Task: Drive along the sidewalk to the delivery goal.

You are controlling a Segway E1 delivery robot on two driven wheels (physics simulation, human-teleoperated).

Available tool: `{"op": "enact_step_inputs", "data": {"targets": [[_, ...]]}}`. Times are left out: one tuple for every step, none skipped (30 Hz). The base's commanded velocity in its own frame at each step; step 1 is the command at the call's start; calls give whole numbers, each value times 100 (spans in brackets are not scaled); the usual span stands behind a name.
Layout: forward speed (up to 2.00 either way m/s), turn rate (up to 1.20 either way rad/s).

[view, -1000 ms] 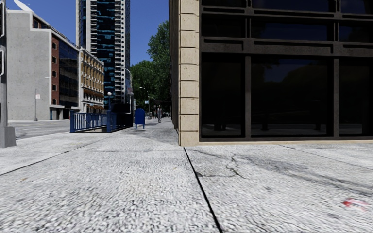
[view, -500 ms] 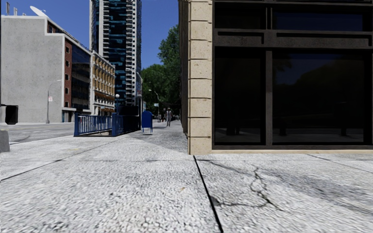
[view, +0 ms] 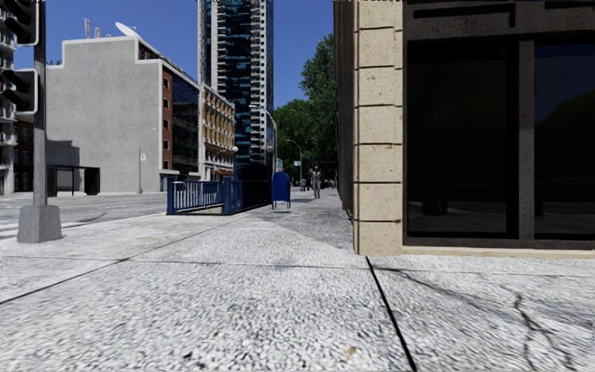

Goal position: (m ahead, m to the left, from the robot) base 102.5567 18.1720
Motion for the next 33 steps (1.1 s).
{"op": "enact_step_inputs", "data": {"targets": [[139,57],[139,57],[139,53],[139,36],[139,36],[139,26],[139,24],[139,18],[139,0],[139,0],[139,0],[152,0],[200,0],[200,0],[200,0],[200,0],[200,0],[200,0],[200,0],[200,0],[200,0],[200,0],[200,0],[200,0],[200,0],[200,0],[200,0],[200,0],[200,0],[200,0],[198,0],[190,0],[175,7]]}}
